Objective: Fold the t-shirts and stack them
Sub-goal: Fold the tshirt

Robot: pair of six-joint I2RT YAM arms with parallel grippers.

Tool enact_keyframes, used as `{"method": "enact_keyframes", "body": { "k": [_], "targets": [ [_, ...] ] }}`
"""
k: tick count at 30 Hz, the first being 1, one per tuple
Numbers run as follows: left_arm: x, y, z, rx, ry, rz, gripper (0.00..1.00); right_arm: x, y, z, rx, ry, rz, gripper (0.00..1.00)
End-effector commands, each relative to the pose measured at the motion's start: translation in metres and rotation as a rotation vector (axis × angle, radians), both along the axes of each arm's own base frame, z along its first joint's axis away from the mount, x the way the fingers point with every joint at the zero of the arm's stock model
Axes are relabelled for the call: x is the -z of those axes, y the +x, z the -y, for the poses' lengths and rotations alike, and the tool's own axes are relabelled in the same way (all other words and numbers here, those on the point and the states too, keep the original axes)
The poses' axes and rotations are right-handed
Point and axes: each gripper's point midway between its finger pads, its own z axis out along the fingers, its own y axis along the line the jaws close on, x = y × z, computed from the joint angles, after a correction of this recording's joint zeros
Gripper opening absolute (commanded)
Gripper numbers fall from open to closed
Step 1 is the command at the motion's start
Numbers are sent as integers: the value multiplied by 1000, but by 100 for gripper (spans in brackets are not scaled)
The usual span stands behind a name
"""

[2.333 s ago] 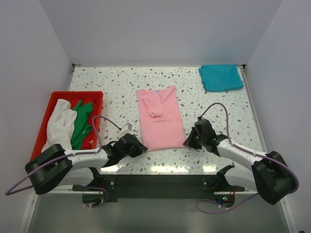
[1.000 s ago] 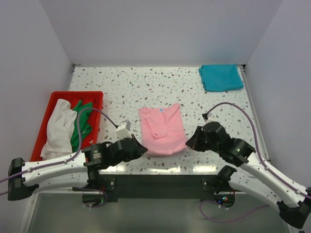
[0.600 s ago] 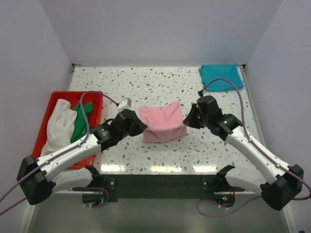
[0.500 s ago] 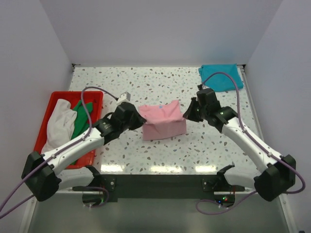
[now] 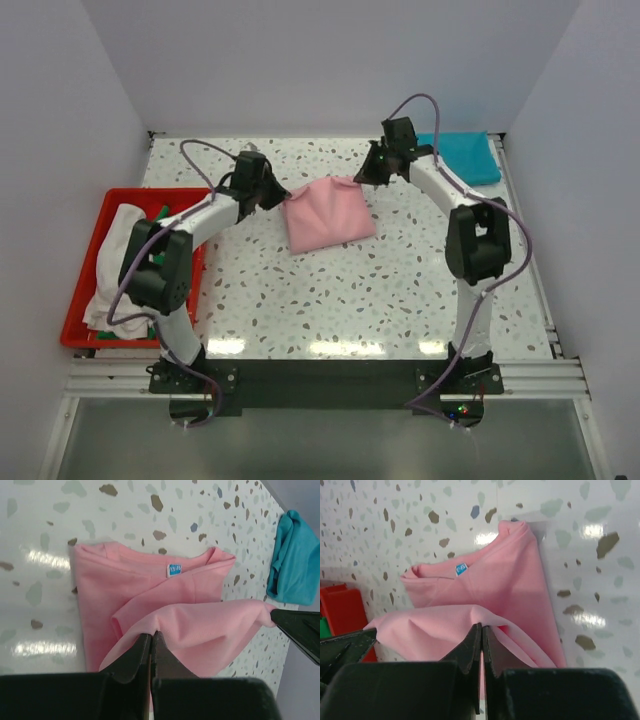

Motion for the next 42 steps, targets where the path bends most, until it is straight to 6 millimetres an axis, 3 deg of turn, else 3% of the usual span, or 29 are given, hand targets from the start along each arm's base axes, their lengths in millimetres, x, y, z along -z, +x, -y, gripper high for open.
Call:
{"method": "enact_keyframes", "body": {
  "k": [1,2,3,4,5,6,8,9,12,13,14,16,17,19,20,21,23,24,25,26,28,29,30,31,32,33,34,36,42],
  "targets": [
    [-18,59,3,39,-54,122,0,-16,44,-14,-41,72,64,0],
    [-27,74,5,40,-69,153,0,-9,62,-19,-40,74,66,0],
    [-2,83,4,42,-61,118,0,0,71,-22,-42,73,55,0],
    [5,93,-1,34,-61,113,0,-18,85,-25,-45,91,91,0],
    [2,104,0,36,-68,116,0,16,93,-27,-40,84,39,0],
    [29,109,-1,33,-62,69,0,22,100,-28,-37,90,38,0],
    [43,118,-2,20,-56,44,0,23,112,-35,-33,125,50,0],
    [61,117,-2,16,-53,13,0,42,113,-36,-31,122,25,0],
    [86,105,-6,-14,-60,-44,0,64,107,-41,-28,140,-4,0],
    [92,101,-7,-21,-63,-57,0,85,97,-39,-26,127,-45,0],
    [103,90,-9,-23,-63,-81,0,92,91,-39,-26,119,-60,0],
    [102,79,-7,-28,-70,-99,0,107,64,-37,-22,91,-113,0],
    [112,65,-9,-33,-61,-128,0,108,55,-34,-14,83,-121,0],
    [102,49,-3,-28,-53,-126,0,110,22,-25,17,67,-146,0],
    [114,30,-7,-38,-32,-164,0,110,9,-24,20,70,-152,0],
    [101,21,-4,-42,-43,-149,0,110,-4,-22,19,69,-155,0],
    [117,-20,-2,-34,-26,-202,0,112,-44,-11,30,25,-172,0],
    [100,-29,1,-38,-48,-174,0,110,-59,-11,21,20,-170,0],
    [99,-47,9,-15,-45,-178,0,129,-89,-2,23,1,-217,0],
    [114,-74,2,-22,-16,-219,0,112,-99,0,21,12,-181,0],
    [92,-94,6,-9,-44,-178,0,127,-137,9,20,-17,-216,0],
    [100,-114,-1,-2,-33,-199,0,108,-142,9,14,0,-171,0],
    [80,-116,-2,3,-49,-156,0,106,-153,9,5,0,-166,0],
    [80,-126,-9,1,-28,-170,0,109,-168,15,6,-14,-177,0],
    [73,-128,-12,16,-11,-151,0,92,-170,16,9,-10,-132,0],
    [53,-128,-12,25,-21,-102,0,84,-174,17,6,-3,-117,0],
    [48,-133,-14,30,-13,-103,0,83,-183,20,9,-6,-126,0],
    [29,-140,-19,42,-7,-75,0,58,-186,22,14,-7,-60,0],
    [0,-151,-25,55,-5,-32,0,17,-191,29,15,-15,13,0]
  ]
}}
